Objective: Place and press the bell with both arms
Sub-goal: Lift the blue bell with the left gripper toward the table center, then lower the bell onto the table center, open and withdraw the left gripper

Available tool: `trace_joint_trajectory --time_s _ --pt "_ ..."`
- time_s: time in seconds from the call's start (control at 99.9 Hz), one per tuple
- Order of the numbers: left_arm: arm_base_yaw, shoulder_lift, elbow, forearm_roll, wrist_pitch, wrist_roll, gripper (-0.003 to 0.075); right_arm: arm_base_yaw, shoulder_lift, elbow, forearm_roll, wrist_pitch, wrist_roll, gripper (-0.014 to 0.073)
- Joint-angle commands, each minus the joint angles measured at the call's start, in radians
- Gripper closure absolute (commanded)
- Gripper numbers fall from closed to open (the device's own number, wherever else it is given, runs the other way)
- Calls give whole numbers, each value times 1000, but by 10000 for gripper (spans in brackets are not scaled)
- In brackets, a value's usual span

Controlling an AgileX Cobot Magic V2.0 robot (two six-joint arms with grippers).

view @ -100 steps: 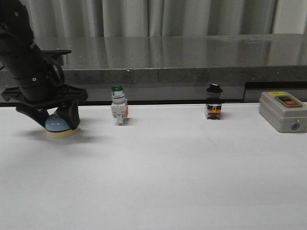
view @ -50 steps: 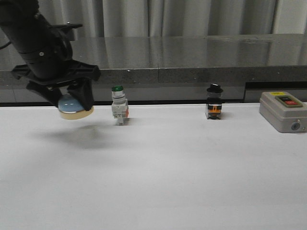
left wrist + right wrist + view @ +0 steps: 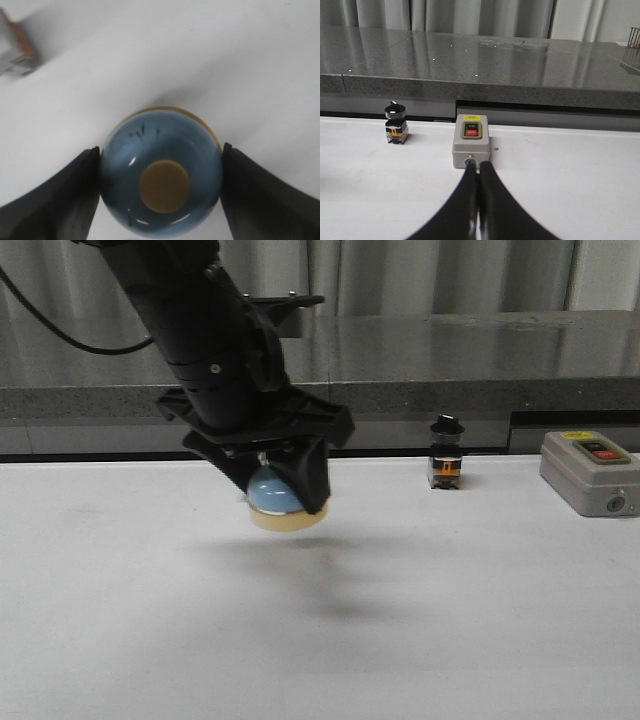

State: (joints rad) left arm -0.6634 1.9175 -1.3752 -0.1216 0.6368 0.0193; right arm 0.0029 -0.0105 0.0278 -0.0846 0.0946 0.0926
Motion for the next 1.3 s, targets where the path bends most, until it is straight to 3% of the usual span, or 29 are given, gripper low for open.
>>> trace_joint_trajectory --time_s 0.0,0.34,0.43,0.58,0.73,0.851,0.971,1.191,1.291 --pt "-44 -33 -30 -11 -52 -6 384 -4 -10 -1 -12 -77 -2 662" --pt "-86 30 -30 -11 -71 -6 374 -4 -10 -1 -12 -77 -2 662" --pt "-86 34 -30 -11 -66 -6 318 -4 -10 -1 -12 -77 -2 662" --pt "-86 34 -30 -11 -66 -6 129 -4 -10 -1 -12 -77 -2 662" --pt "-86 30 -30 -11 -62 -6 135 -4 -10 -1 -12 -77 -2 662" --pt "-86 3 -32 -11 -64 -6 187 -4 -10 -1 -12 -77 -2 662" --pt "-75 -41 -32 -13 -67 -8 315 -4 -10 -1 -12 -77 -2 662" --pt "-13 -132 -32 -13 -62 -8 740 -4 -10 -1 -12 -77 -2 662" --pt "34 -167 -29 -13 -57 -8 739 -4 -10 -1 -12 -77 -2 662"
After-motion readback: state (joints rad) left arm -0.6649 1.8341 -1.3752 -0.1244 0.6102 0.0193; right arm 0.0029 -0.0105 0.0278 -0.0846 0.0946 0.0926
